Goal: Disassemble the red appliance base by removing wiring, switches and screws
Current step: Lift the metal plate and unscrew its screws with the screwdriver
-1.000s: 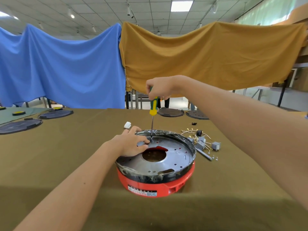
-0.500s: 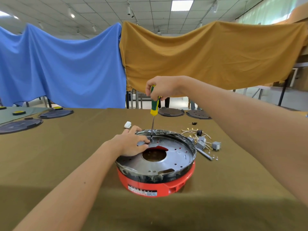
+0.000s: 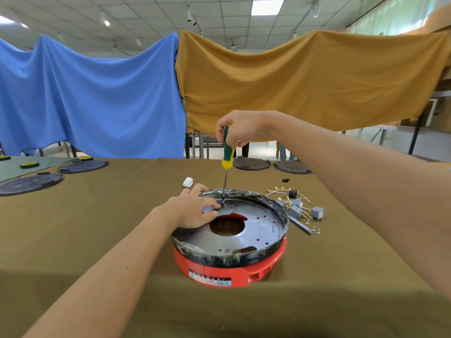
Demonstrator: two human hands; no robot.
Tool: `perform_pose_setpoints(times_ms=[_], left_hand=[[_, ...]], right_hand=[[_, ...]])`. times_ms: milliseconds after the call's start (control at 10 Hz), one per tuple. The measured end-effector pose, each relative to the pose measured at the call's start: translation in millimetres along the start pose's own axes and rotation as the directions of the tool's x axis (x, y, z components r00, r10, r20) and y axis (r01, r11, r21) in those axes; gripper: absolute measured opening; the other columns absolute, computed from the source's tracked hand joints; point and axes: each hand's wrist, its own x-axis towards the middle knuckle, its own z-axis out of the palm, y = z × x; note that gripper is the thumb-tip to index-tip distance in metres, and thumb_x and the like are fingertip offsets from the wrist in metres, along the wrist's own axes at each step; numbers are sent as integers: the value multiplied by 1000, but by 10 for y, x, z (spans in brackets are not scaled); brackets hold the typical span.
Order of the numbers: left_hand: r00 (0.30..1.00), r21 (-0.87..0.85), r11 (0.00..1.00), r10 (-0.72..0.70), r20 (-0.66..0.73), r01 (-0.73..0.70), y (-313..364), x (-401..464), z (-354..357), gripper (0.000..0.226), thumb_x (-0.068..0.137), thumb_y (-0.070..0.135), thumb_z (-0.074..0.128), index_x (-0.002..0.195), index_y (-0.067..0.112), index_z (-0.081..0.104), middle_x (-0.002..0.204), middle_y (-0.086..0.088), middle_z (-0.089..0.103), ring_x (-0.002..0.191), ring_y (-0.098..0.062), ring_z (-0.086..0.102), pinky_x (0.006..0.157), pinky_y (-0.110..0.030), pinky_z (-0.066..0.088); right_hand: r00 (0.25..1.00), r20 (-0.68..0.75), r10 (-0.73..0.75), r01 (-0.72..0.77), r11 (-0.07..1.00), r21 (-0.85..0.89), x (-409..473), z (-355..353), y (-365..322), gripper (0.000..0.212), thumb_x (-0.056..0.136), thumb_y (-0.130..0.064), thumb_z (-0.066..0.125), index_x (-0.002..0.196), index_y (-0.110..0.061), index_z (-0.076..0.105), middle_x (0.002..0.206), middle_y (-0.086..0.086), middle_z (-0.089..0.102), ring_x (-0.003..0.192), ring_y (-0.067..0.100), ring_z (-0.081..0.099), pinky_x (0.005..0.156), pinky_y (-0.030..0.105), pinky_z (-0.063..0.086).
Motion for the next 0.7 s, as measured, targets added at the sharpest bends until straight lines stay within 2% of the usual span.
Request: perform_pose_setpoints(times_ms=[100, 200, 300, 400, 500, 600, 700], left_hand=[[1000, -8, 1000, -1, -6, 1, 4, -6, 7, 39, 96, 62, 35, 134, 53, 45, 154, 8, 13, 137, -27, 25, 105, -51, 36], [1000, -13, 1000, -5, 1, 5, 4, -18, 0, 39, 96, 61, 35, 134, 53, 45, 154, 9, 13, 138, -28, 24, 106, -52, 35], [1000, -10, 1000, -3, 0, 3, 11, -19, -2, 39, 97, 61, 35, 134, 53, 45, 154, 8, 13, 138, -28, 25, 106, -52, 35], [1000, -12, 1000, -5, 1, 5, 17, -22, -9, 40, 97, 61, 35, 135, 52, 45, 155, 8, 13, 138, -28, 24, 106, -51, 35], [1000, -16, 1000, -4, 5, 5, 22, -24, -18, 40, 97, 61, 35, 135, 51, 45, 155, 8, 13, 138, -28, 24, 107, -52, 35], [1000, -18, 1000, -4, 8, 4, 33, -25, -11, 40, 97, 61, 35, 135, 51, 45, 155, 8, 13, 139, -28, 23, 107, -52, 35], [1000, -14, 1000, -6, 5, 6, 26, -30, -18, 40, 97, 60, 35, 135, 51, 45, 155, 7, 13, 139, -28, 24, 107, -52, 35]], right_hand=[[999, -27, 35, -35, 999, 6, 12, 27, 21, 18, 85, -6, 59, 100, -16, 59, 102, 2, 56, 86, 20, 55, 67, 30, 53], [991, -101, 82, -107, 953, -282, 35, 57, 26, 34, 98, -48, 52, 100, -14, 53, 89, 4, 59, 76, 23, 59, 66, 35, 51], [986, -163, 18, -86, 902, -422, 74, 63, 48, 33, 101, -46, 47, 94, -14, 52, 85, 4, 57, 72, 21, 51, 61, 32, 40], [1000, -16, -11, 10, 997, -77, 35, 32, 21, 8, 92, -12, 59, 97, -16, 54, 93, 8, 54, 73, 20, 49, 60, 29, 43], [999, 21, -45, 42, 991, 128, 8, 45, 13, 23, 81, 5, 58, 96, -12, 55, 88, 5, 51, 70, 18, 48, 56, 25, 44], [999, -27, 18, -17, 999, 47, 24, 74, 3, 14, 91, -22, 62, 99, -17, 51, 89, 1, 52, 76, 19, 52, 62, 29, 49], [986, -161, 48, -99, 941, -324, 51, 95, 22, 40, 98, -57, 48, 101, -17, 45, 80, -2, 50, 68, 15, 48, 61, 31, 40]])
